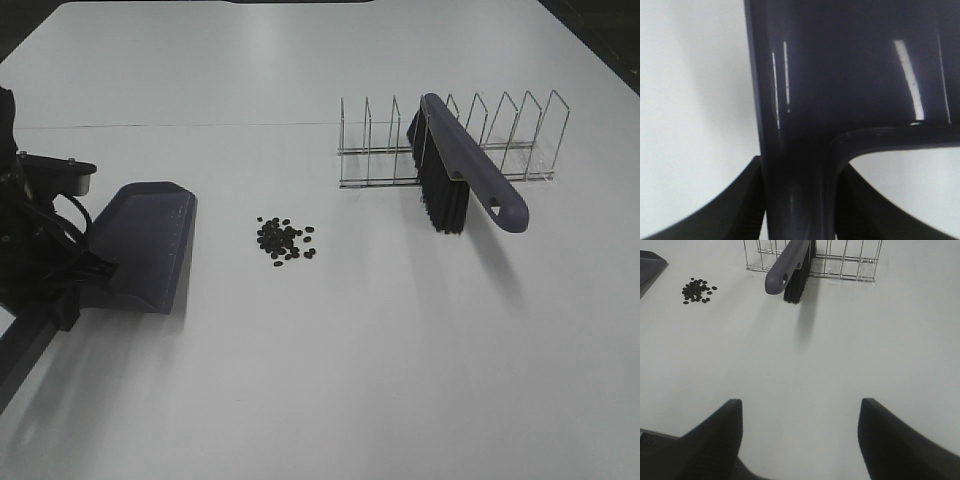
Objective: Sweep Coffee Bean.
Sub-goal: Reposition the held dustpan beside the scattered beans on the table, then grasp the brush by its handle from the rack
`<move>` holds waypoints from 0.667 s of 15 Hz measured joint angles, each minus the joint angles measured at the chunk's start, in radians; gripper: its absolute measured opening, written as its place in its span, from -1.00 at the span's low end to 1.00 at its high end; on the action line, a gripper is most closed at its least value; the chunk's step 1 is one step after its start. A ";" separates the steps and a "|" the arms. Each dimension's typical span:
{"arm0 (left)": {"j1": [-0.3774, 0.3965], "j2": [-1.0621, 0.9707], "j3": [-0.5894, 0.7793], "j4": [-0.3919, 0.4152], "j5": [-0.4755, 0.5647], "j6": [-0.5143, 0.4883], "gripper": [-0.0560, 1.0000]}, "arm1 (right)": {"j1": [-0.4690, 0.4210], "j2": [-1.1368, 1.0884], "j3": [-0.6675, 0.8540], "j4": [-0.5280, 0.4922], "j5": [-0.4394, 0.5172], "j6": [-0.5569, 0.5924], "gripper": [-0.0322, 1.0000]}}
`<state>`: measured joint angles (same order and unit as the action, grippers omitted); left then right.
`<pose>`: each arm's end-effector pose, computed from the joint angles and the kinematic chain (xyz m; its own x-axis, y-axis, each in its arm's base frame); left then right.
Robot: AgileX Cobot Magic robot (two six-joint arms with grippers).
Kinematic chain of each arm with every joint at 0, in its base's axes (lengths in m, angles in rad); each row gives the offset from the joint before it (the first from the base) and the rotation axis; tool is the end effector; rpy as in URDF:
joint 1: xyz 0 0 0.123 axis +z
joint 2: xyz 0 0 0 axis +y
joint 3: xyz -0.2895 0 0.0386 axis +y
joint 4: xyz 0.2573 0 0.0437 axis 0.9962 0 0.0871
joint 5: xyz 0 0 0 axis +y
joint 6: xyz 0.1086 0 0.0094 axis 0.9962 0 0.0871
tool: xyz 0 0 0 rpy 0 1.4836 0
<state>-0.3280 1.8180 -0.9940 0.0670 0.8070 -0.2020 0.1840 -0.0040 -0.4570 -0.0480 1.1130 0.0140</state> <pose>0.3028 -0.0975 0.1263 -0.9846 0.1715 -0.0353 0.1699 0.9845 0.0434 0.0140 -0.0022 0.2557 -0.5248 -0.1050 -0.8447 -0.1508 0.9881 -0.0291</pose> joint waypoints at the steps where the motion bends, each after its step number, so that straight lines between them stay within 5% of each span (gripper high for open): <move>1: 0.000 0.000 0.000 0.002 -0.008 0.003 -0.26 | 0.000 0.000 0.000 0.000 0.000 0.000 0.24; 8: 0.000 0.000 0.000 0.002 -0.034 0.003 -0.26 | 0.000 0.012 0.000 -0.021 0.000 0.000 0.24; 10: 0.000 0.000 0.000 0.002 -0.043 0.003 -0.26 | 0.000 0.132 -0.057 -0.019 0.000 0.013 0.49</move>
<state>-0.3280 1.8180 -0.9940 0.0690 0.7640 -0.1990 0.1840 0.1280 -0.5140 -0.0670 1.1130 0.0270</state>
